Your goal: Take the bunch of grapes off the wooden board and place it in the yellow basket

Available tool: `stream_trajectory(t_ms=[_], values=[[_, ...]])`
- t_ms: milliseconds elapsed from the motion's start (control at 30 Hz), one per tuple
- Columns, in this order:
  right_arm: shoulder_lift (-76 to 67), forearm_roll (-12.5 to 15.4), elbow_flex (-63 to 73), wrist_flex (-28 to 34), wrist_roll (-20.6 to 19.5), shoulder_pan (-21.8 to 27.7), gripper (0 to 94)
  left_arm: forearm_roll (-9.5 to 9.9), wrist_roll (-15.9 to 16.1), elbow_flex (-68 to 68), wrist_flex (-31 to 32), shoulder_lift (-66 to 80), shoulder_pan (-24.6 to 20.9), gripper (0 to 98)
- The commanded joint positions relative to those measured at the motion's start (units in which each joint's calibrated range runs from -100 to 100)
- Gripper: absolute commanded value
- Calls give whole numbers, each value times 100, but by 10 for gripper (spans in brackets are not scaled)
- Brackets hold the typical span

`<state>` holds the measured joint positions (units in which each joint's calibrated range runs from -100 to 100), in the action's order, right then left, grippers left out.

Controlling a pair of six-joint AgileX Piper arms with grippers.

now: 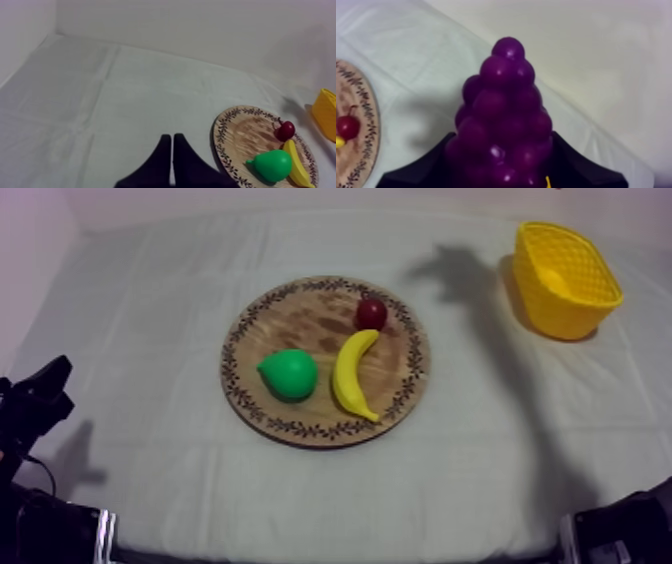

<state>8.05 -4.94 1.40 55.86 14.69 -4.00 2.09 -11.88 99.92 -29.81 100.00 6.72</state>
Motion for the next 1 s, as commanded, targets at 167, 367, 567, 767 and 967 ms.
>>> stream_trajectory(t_ms=[167, 367, 567, 767, 967], values=[[-162, -487, -595, -546, -710, 527, 175, -2, -1, -3, -2, 0, -3, 1], [-69, -921, -1004, -867, -1312, 836, 173, -2, -1, -3, -2, 0, -3, 1], [220, -1070, -1239, -989, -1544, 1013, 171, -2, -1, -3, -2, 0, -3, 1], [565, -1013, -1491, -1076, -1477, 1067, 166, -2, -1, -3, -2, 0, -3, 1], [966, -850, -1522, -1134, -1270, 1078, 172, -2, -1, -3, -2, 0, -3, 1]])
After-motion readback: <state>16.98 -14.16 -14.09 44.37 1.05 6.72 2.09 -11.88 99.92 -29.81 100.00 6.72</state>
